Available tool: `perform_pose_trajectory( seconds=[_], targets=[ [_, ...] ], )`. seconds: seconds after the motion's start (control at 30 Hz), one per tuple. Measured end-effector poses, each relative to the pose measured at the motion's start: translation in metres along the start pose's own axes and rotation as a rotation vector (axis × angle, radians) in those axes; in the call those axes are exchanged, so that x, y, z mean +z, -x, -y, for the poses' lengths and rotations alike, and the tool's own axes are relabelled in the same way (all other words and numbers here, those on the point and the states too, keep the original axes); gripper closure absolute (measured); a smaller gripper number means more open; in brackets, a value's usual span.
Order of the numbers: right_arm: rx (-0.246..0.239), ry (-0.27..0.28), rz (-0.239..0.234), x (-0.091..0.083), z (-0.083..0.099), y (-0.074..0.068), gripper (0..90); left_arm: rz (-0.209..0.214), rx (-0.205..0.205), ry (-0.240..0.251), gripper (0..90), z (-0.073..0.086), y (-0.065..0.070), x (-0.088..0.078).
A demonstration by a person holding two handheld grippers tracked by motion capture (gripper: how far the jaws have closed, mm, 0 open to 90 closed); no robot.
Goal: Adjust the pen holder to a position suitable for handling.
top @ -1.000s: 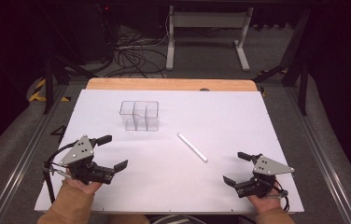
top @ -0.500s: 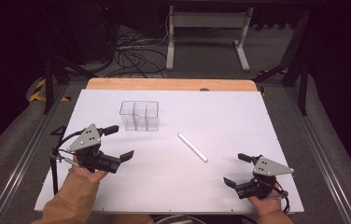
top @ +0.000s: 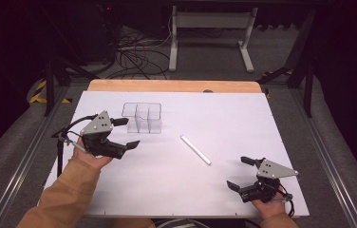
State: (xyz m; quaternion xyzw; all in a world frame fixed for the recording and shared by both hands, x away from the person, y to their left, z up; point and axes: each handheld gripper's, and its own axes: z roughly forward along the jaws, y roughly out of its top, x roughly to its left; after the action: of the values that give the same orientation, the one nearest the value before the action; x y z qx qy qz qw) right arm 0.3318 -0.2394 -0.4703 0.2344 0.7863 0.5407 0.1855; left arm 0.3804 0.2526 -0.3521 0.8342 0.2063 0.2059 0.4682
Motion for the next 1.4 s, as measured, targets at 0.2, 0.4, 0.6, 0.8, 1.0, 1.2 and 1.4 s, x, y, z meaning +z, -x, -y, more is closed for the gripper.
perform_pose_trajectory(
  seconds=[0.2,0.4,0.6,0.8,1.0,1.2,1.4],
  targets=[
    [-0.002,0.000,-0.010,0.000,0.000,0.000,0.6,0.013,0.042,-0.107,21.2,-0.011,-0.025,0.009],
    [0.000,-0.003,-0.017,0.001,0.000,0.000,0.6,0.098,0.098,-0.171,24.2,-0.020,-0.040,0.021],
    [-0.004,-0.012,-0.023,0.001,0.000,0.000,0.6,0.147,0.160,-0.227,24.4,-0.026,-0.050,0.034],
    [0.008,-0.022,-0.042,0.002,0.001,0.001,0.6,0.165,0.180,-0.291,31.0,-0.032,-0.060,0.049],
    [0.007,-0.019,-0.045,0.002,0.001,0.001,0.6,0.155,0.199,-0.344,35.4,-0.032,-0.068,0.065],
    [0.003,-0.017,-0.050,0.001,0.001,0.000,0.6,0.147,0.214,-0.419,37.3,-0.029,-0.073,0.082],
    [0.006,-0.012,-0.055,0.000,0.001,0.001,0.6,0.140,0.208,-0.487,41.1,-0.028,-0.076,0.099]
  ],
)
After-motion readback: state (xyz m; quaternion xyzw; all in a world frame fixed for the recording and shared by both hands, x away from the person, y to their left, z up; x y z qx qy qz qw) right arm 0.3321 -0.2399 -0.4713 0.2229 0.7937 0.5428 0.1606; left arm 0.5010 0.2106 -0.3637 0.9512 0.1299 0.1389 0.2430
